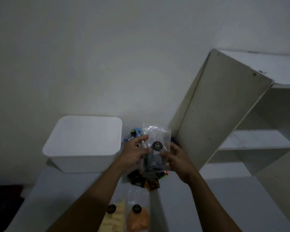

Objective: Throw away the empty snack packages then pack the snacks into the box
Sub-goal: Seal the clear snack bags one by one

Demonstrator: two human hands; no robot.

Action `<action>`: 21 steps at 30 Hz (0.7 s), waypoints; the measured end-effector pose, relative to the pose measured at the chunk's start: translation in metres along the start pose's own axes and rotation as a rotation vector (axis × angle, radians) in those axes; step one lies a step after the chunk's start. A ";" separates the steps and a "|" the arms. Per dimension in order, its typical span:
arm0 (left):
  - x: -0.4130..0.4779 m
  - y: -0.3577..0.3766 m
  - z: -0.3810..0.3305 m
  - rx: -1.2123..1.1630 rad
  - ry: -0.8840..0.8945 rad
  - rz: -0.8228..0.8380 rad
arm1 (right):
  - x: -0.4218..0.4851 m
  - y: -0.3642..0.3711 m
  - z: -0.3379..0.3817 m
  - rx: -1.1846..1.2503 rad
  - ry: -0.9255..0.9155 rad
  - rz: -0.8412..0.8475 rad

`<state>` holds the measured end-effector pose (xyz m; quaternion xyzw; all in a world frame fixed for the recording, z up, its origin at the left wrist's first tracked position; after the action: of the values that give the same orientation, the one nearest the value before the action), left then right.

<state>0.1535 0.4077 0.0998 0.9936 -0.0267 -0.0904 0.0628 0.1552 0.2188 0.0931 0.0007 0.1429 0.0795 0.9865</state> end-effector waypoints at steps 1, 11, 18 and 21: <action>-0.002 0.005 0.022 -0.001 -0.045 0.016 | -0.004 -0.004 -0.021 -0.018 0.047 0.016; -0.066 0.063 0.195 0.421 -0.249 -0.023 | -0.058 -0.057 -0.176 -0.315 0.329 0.028; -0.066 0.085 0.236 0.788 -0.329 0.069 | -0.049 -0.069 -0.215 -0.478 0.188 0.125; -0.062 0.098 0.226 0.996 -0.160 0.058 | -0.040 -0.076 -0.226 -0.518 0.112 0.126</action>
<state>0.0475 0.2880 -0.0972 0.8917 -0.0988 -0.1409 -0.4186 0.0652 0.1327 -0.1138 -0.2474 0.1718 0.1743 0.9375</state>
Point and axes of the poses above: each hand's wrist, its own x-axis towards the middle knuckle, its own y-axis out of the palm, z = x × y, the point moved 4 cm from there along x, towards the middle knuckle
